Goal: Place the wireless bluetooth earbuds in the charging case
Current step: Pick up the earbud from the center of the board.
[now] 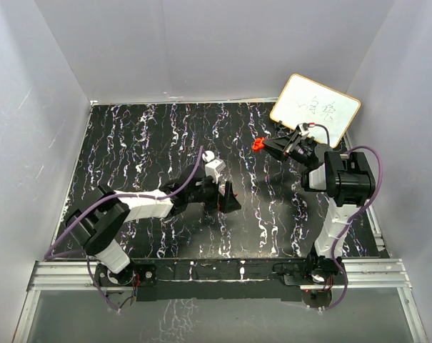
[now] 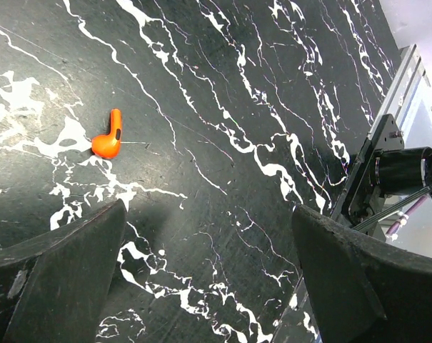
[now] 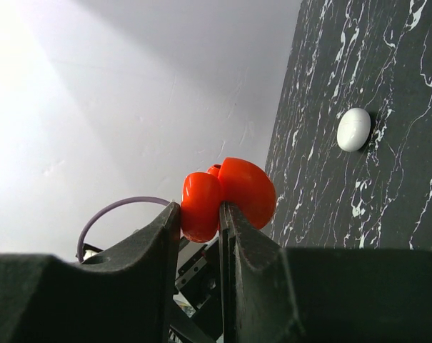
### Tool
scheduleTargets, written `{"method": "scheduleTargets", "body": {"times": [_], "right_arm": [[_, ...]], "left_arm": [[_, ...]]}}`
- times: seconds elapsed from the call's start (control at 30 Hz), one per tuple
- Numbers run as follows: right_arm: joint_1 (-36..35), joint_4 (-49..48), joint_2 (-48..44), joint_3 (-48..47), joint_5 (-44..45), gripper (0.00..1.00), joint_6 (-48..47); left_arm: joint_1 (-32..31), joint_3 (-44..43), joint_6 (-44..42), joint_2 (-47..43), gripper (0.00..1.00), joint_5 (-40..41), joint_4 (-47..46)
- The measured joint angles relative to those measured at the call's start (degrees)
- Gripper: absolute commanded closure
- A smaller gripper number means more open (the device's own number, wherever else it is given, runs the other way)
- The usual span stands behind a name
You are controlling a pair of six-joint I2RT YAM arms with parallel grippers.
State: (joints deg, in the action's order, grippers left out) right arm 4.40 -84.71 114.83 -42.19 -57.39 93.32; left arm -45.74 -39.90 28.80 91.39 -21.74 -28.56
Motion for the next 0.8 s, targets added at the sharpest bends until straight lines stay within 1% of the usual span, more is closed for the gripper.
{"method": "scheduleTargets", "body": {"times": [0.37, 0.8], "right_arm": [[0.8, 0.0, -0.3, 0.0, -0.2, 1.00, 0.0], [1.0, 0.0, -0.5, 0.0, -0.7, 1.00, 0.0]], "left_arm": [[-2.0, 0.0, 2.5, 5.2, 0.01, 0.4, -3.2], [-2.1, -0.1, 3.0, 6.9, 0.01, 2.0, -5.0]]}}
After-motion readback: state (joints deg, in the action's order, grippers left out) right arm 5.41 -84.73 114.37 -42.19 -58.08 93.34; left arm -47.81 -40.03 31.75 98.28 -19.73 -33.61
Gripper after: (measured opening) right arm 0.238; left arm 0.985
